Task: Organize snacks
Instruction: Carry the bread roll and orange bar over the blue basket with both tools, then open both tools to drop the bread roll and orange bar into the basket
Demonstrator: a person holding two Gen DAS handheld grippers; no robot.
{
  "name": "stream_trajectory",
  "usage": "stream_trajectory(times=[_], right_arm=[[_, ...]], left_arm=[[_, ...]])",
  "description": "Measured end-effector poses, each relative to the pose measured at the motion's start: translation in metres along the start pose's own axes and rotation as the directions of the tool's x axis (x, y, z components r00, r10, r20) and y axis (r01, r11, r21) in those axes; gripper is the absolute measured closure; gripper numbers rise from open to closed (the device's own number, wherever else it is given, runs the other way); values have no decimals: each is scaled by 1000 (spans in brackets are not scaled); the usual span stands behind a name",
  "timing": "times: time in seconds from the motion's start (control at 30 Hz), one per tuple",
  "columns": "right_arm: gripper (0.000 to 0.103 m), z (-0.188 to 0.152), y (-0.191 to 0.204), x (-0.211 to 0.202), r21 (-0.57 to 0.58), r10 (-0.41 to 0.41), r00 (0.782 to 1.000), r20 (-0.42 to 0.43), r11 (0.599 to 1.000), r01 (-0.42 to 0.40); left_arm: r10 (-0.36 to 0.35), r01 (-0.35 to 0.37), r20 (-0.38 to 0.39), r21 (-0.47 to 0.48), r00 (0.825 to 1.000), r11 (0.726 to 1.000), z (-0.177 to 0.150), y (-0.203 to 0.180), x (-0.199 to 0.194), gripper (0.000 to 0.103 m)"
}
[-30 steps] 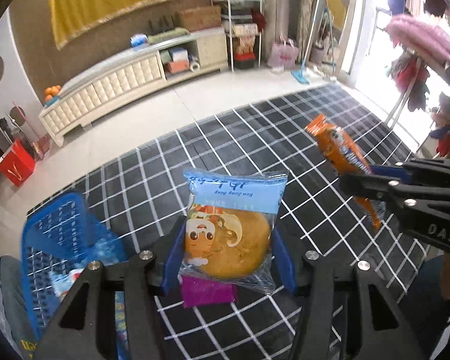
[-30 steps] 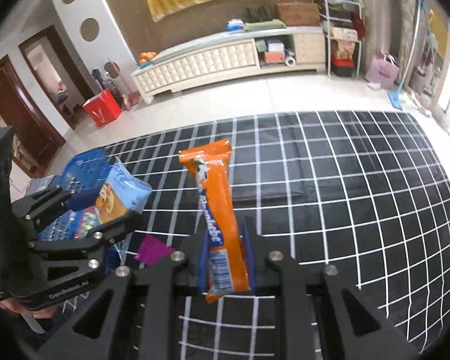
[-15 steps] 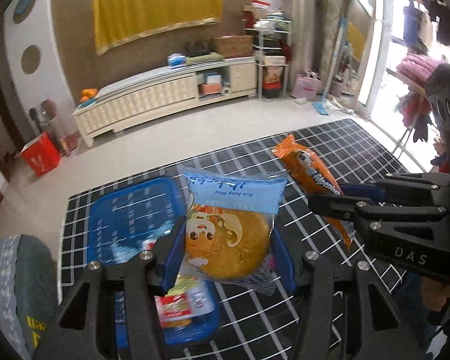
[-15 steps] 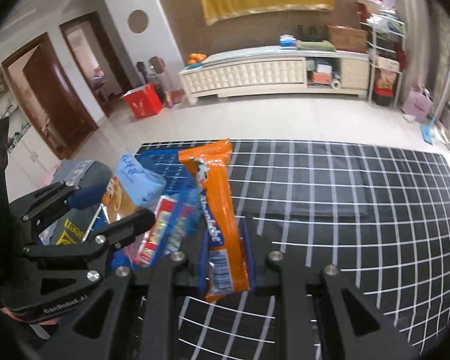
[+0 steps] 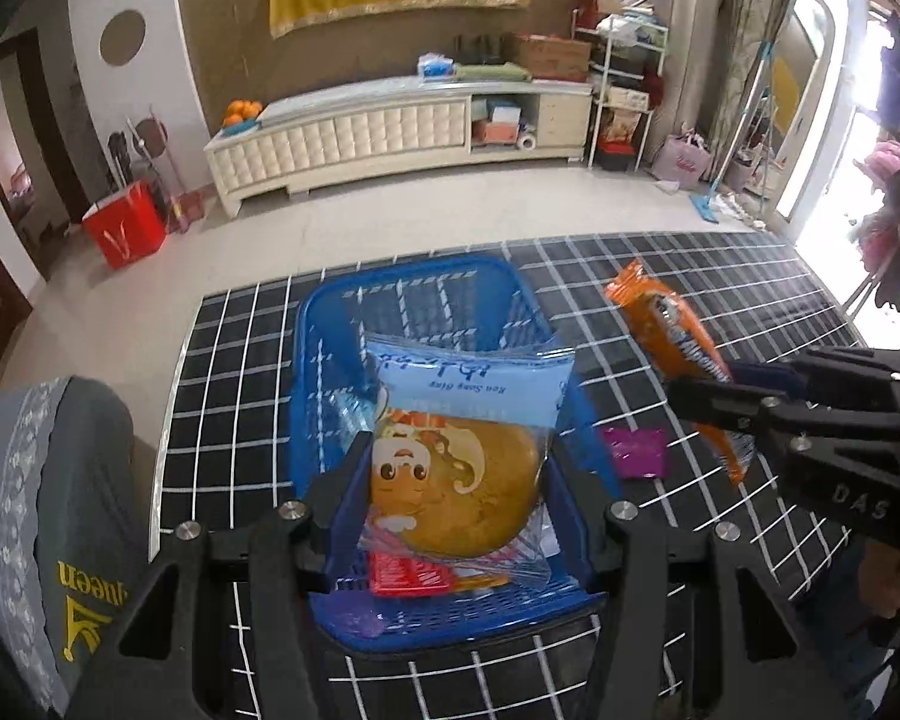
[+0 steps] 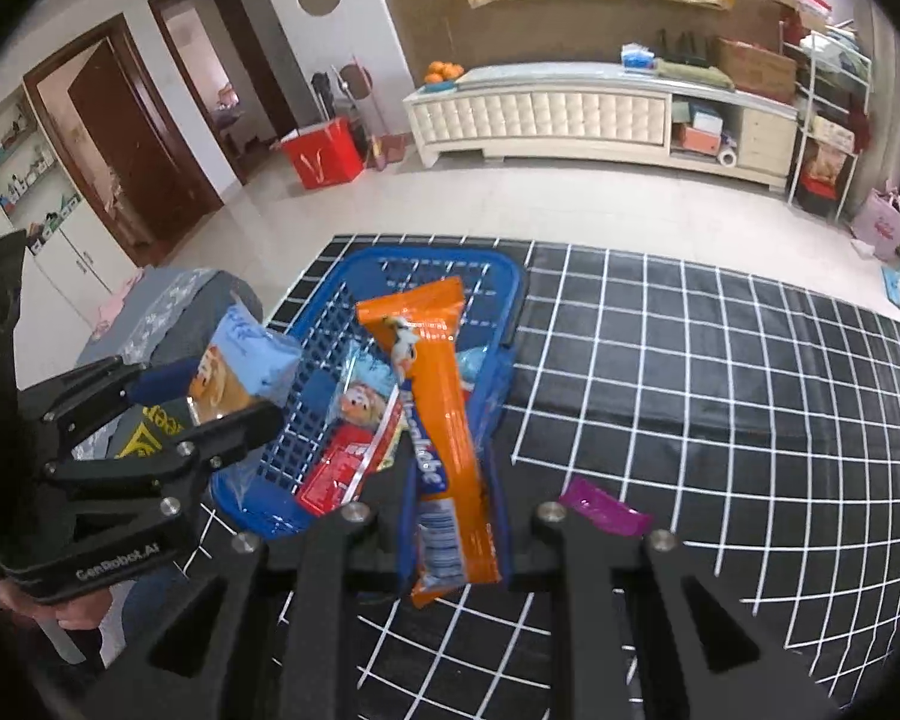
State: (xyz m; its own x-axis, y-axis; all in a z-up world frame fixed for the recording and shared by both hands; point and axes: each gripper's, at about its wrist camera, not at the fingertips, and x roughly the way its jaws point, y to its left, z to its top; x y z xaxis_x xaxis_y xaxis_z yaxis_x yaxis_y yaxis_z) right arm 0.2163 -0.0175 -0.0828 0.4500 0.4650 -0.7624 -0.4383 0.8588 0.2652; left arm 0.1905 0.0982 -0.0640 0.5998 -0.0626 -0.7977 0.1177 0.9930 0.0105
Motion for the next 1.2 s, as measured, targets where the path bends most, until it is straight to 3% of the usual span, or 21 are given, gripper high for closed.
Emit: stream_trajectory(times=[0.3, 0.37, 0.43, 0.53, 0.87, 1.2], right_arm=[[78, -4, 8, 25, -23, -23, 999, -50, 1000, 22], [78, -5, 12, 28, -25, -25, 998, -57, 999, 24], [78, -5, 15, 30, -29, -27, 998, -63, 999, 25], [78, -6, 18, 31, -37, -22, 998, -66, 999, 19], [78, 4, 33, 20, -80, -7, 999, -42, 997, 4], [78, 39, 57, 60, -205, -20, 995, -97, 979, 0]], left_arm=[[-17, 15, -104, -26, 994, 1000, -21, 20, 42, 51], [-7, 5, -113, -13, 994, 1000, -27, 19, 47, 45], [22, -22, -104, -2, 994, 1000, -30, 20, 46, 32], [18, -19, -81, -8, 997, 1000, -31, 24, 39, 29], [-1, 1, -14, -58, 1000, 998, -22, 43, 1, 27], [28, -29, -18, -48, 999, 998, -8, 71, 5, 27]])
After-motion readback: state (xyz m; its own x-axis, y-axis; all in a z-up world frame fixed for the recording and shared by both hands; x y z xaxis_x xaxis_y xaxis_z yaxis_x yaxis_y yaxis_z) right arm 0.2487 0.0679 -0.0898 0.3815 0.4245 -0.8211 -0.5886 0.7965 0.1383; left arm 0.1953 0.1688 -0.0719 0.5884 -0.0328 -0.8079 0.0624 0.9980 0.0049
